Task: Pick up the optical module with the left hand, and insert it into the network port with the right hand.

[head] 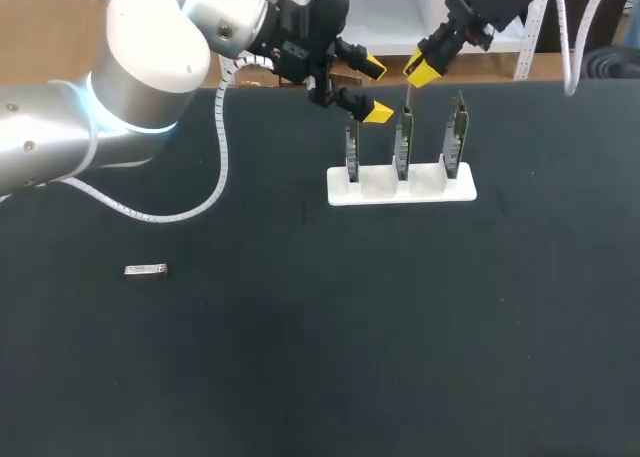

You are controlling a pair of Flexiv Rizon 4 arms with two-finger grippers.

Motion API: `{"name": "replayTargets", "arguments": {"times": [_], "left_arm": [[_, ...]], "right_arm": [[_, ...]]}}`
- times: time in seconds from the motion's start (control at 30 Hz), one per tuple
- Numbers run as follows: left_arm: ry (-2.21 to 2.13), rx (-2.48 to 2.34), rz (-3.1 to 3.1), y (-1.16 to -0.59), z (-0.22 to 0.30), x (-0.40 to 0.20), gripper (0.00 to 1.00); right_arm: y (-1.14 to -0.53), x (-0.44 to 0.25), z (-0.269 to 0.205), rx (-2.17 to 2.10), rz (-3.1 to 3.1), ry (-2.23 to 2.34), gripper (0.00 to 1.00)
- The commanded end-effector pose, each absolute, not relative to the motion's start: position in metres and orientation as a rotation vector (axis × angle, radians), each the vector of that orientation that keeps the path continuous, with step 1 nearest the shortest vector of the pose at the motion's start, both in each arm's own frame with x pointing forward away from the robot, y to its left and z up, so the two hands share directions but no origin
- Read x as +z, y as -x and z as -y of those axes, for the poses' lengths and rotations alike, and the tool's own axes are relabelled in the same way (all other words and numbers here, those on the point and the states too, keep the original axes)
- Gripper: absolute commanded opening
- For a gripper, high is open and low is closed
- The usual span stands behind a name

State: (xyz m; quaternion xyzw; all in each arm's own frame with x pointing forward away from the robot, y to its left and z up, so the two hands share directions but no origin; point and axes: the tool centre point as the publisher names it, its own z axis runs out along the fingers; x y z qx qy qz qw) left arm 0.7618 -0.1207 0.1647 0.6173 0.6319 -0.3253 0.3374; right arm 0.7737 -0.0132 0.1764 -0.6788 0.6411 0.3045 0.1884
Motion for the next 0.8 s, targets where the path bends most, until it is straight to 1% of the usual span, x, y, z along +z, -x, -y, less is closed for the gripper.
{"name": "replayTargets", "arguments": {"times": [0.03, 0.8], "left_arm": [[-1.615, -0.848, -1.652, -0.7634, 0.1215, 0.1656, 1.00], [-1.615, -0.848, -1.652, -0.7634, 0.1215, 0.1656, 1.00]], "right_arm": [[-0.7703, 0.1798, 0.0065, 0.836, -1.816, 1.904, 0.00], [-0.7603, 0.1785, 0.0079, 0.802, -1.847, 1.861, 0.00]]}}
